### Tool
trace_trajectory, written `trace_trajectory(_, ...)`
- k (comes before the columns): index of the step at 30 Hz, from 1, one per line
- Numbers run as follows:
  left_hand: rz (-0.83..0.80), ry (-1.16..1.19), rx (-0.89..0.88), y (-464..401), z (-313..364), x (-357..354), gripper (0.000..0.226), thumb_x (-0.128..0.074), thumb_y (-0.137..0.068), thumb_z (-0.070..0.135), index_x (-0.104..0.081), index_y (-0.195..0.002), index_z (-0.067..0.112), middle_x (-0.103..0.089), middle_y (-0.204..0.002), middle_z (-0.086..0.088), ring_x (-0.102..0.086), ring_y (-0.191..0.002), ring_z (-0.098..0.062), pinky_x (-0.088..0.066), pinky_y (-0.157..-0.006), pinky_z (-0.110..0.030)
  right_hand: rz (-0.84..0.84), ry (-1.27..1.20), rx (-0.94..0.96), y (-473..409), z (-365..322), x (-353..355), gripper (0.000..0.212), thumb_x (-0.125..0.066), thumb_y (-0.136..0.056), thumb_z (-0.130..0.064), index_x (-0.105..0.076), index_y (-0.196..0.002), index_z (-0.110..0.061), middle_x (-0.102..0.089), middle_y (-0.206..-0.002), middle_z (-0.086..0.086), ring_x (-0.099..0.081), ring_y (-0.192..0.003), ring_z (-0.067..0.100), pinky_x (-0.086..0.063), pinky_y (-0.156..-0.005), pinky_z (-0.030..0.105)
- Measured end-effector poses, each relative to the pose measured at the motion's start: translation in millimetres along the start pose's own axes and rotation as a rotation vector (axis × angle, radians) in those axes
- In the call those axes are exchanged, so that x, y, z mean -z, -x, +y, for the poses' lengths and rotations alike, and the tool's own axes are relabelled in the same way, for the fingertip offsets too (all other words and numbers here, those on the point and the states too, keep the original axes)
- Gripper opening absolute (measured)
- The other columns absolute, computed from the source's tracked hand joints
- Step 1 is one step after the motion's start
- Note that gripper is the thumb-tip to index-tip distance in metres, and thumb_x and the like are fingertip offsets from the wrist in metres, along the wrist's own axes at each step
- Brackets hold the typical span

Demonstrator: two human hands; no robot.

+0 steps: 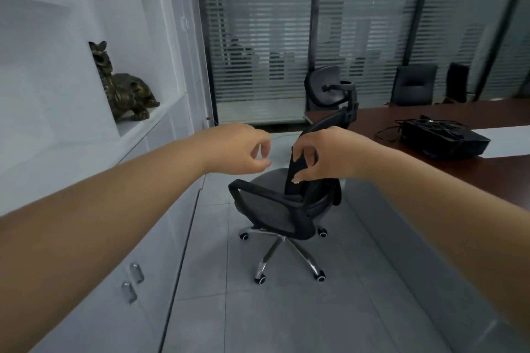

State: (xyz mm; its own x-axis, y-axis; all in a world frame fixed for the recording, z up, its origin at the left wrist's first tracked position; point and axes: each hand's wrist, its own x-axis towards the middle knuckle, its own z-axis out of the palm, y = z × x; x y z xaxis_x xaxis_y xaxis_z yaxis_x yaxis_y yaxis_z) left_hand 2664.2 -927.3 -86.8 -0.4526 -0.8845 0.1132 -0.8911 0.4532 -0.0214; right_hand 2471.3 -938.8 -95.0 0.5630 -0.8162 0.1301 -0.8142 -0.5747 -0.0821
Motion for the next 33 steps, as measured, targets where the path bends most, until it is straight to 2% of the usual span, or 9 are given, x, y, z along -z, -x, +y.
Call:
trace_trajectory(4,-0.015,0.081,-0.066,-60,-55,-5,0.013,-0.051,-0.09,0.043,-0.051,-0.094,0.031,-0.052,-0.081,0.017,-0.052,-0.078,-0.004,-0.043,-0.07,-0.024,0.009,0.013,-0.119,-59,22,-3,0.04,-0.065,-0.081,-0.047,-0.056,-0.112,-0.024,-0.054,-0.086,-0.012,-0.048,-0.071,0.006,-0.039,-0.061,0.022)
trace_trajectory(6,-0.025,0.143,-0.068,-93,-83,-10,0.015,-0.052,-0.09,0.043,-0.053,-0.097,0.03,-0.053,-0.084,0.016,-0.054,-0.081,-0.006,-0.044,-0.071,-0.023,0.048,0.006,-0.189,-85,35,-6,0.034,-0.064,-0.083,-0.043,-0.058,-0.11,-0.023,-0.053,-0.081,-0.014,-0.049,-0.073,0.008,-0.04,-0.062,0.023)
trace_trajectory(10,-0.041,0.273,-0.106,-153,-115,-25,0.016,-0.054,-0.089,0.04,-0.057,-0.098,0.027,-0.055,-0.087,0.015,-0.054,-0.085,-0.008,-0.044,-0.072,-0.021,0.086,-0.011,-0.336,-121,68,-17,0.025,-0.063,-0.085,-0.038,-0.061,-0.103,-0.022,-0.056,-0.085,-0.01,-0.056,-0.088,0.015,-0.05,-0.079,0.034)
trace_trajectory(12,-0.068,0.289,-0.13,-179,-119,-41,0.018,-0.055,-0.089,0.04,-0.058,-0.098,0.025,-0.057,-0.089,0.013,-0.054,-0.085,-0.007,-0.044,-0.073,-0.021,0.066,-0.012,-0.394,-131,83,-24,0.025,-0.064,-0.084,-0.037,-0.061,-0.102,-0.02,-0.056,-0.086,-0.008,-0.057,-0.092,0.018,-0.051,-0.083,0.037)
trace_trajectory(18,-0.048,0.501,-0.044,-256,-126,-91,0.021,-0.061,-0.086,0.04,-0.06,-0.096,0.022,-0.054,-0.086,0.013,-0.052,-0.085,-0.008,-0.037,-0.062,-0.012,0.123,-0.159,-0.51,-170,140,-40,0.021,-0.068,-0.082,-0.035,-0.062,-0.096,-0.021,-0.058,-0.084,-0.012,-0.055,-0.083,0.008,-0.045,-0.076,0.022)
trace_trajectory(21,-0.029,0.587,0.012,-293,-132,-114,0.023,-0.064,-0.085,0.037,-0.062,-0.096,0.017,-0.06,-0.094,0.005,-0.054,-0.086,-0.01,-0.039,-0.065,-0.013,0.113,-0.177,-0.511,-194,173,-54,0.027,-0.068,-0.082,-0.033,-0.064,-0.104,-0.019,-0.056,-0.088,-0.013,-0.055,-0.086,0.007,-0.041,-0.077,0.019)
trace_trajectory(25,-0.018,0.622,0.035,-339,-140,-135,0.02,-0.065,-0.084,0.035,-0.06,-0.094,0.019,-0.061,-0.09,0.008,-0.055,-0.081,-0.005,-0.04,-0.066,-0.013,0.072,-0.175,-0.464,-232,221,-71,0.039,-0.068,-0.083,-0.031,-0.06,-0.12,-0.017,-0.062,-0.117,-0.004,-0.057,-0.109,0.014,-0.044,-0.09,0.025)
trace_trajectory(28,-0.041,0.609,0.032,-375,-141,-147,0.02,-0.066,-0.082,0.036,-0.06,-0.095,0.022,-0.06,-0.096,0.009,-0.054,-0.091,-0.005,-0.042,-0.075,-0.018,0.057,-0.18,-0.428,-265,259,-77,0.045,-0.07,-0.082,-0.032,-0.058,-0.123,-0.02,-0.06,-0.122,-0.002,-0.056,-0.111,0.016,-0.042,-0.088,0.024)
trace_trajectory(33,-0.029,0.775,0.095,-426,-131,-166,0.041,-0.07,-0.08,0.034,-0.057,-0.117,0.021,-0.058,-0.119,0.006,-0.052,-0.107,-0.006,-0.037,-0.087,-0.017,0.04,-0.261,-0.407,-303,312,-89,0.058,-0.073,-0.078,-0.032,-0.052,-0.13,-0.019,-0.056,-0.128,-0.002,-0.05,-0.119,0.017,-0.033,-0.086,0.017)
